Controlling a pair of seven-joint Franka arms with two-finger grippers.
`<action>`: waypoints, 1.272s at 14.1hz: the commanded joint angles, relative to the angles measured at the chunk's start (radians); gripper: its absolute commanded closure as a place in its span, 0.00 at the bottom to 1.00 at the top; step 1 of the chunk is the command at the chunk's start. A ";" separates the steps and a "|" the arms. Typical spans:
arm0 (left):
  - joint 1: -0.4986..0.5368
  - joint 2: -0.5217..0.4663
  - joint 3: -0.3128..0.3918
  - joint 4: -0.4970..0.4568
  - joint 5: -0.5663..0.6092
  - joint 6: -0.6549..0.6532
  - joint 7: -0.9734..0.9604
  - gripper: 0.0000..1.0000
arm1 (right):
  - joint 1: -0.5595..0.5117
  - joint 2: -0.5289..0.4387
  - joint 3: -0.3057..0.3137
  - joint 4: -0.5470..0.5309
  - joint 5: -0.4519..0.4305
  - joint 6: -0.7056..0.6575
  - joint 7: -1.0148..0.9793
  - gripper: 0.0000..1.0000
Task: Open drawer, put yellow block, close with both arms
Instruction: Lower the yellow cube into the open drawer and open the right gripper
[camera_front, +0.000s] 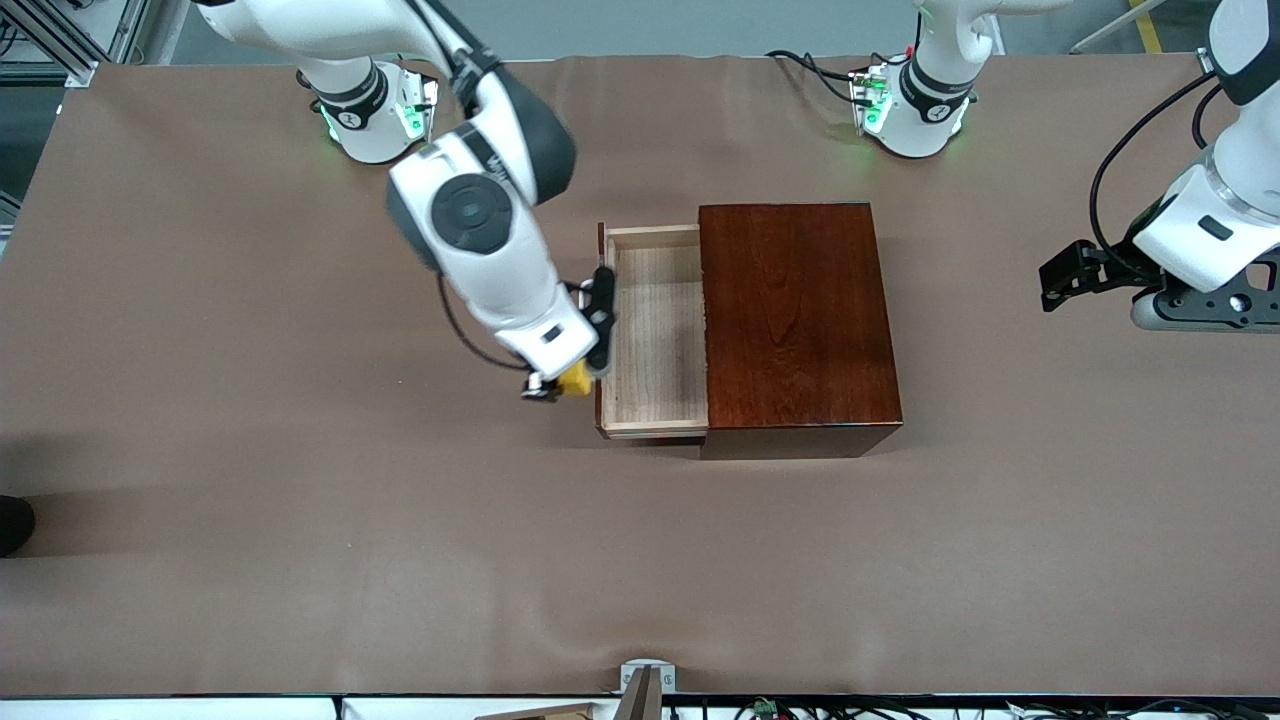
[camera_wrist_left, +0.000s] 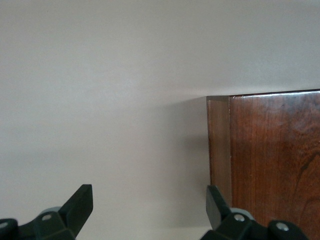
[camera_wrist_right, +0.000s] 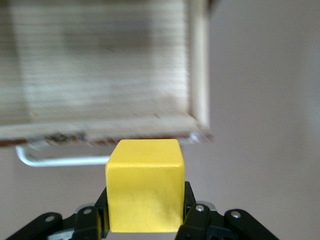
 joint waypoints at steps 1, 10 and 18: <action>0.004 -0.004 -0.002 -0.001 -0.022 0.007 0.013 0.00 | 0.075 0.046 -0.011 0.031 -0.009 -0.016 0.008 1.00; 0.002 0.002 -0.010 0.001 -0.008 0.009 0.010 0.00 | 0.150 0.121 -0.014 0.059 -0.019 -0.023 0.124 1.00; 0.004 0.007 -0.010 0.002 -0.013 0.016 0.005 0.00 | 0.219 0.166 -0.021 0.060 -0.075 0.021 0.232 1.00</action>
